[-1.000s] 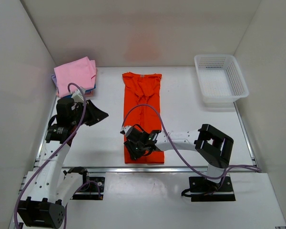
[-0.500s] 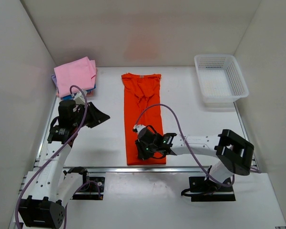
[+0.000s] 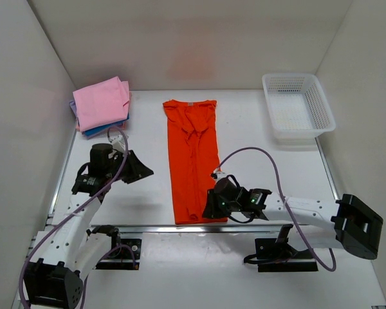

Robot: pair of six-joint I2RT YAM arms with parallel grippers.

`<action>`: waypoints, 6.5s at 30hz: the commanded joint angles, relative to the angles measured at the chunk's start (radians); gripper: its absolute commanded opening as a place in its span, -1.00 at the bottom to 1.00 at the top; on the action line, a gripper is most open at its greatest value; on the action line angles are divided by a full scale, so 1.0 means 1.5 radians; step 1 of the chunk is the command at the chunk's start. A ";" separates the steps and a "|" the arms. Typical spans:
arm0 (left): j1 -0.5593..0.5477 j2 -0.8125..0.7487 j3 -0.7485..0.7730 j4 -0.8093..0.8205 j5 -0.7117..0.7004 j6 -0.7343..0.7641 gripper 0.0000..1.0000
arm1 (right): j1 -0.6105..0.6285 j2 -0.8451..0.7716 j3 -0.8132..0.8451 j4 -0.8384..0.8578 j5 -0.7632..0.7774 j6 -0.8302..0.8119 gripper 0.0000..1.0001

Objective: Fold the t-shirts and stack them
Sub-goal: Rotate the tshirt 95 degrees, then grab the bottom of the folded rectangular tshirt with both arms, then fold the folded rectangular tshirt in 1/3 of the way

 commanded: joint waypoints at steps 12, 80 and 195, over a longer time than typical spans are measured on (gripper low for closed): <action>-0.199 -0.111 -0.217 0.004 -0.047 -0.078 -0.45 | -0.184 -0.185 -0.064 -0.109 -0.040 -0.004 -0.41; -0.153 0.110 -0.057 0.163 -0.013 -0.095 -1.00 | -0.425 0.018 0.090 -0.110 -0.371 -0.142 -0.99; -0.066 0.551 0.090 0.612 -0.073 -0.052 -1.00 | -0.537 0.417 0.371 0.181 -0.440 -0.209 -1.00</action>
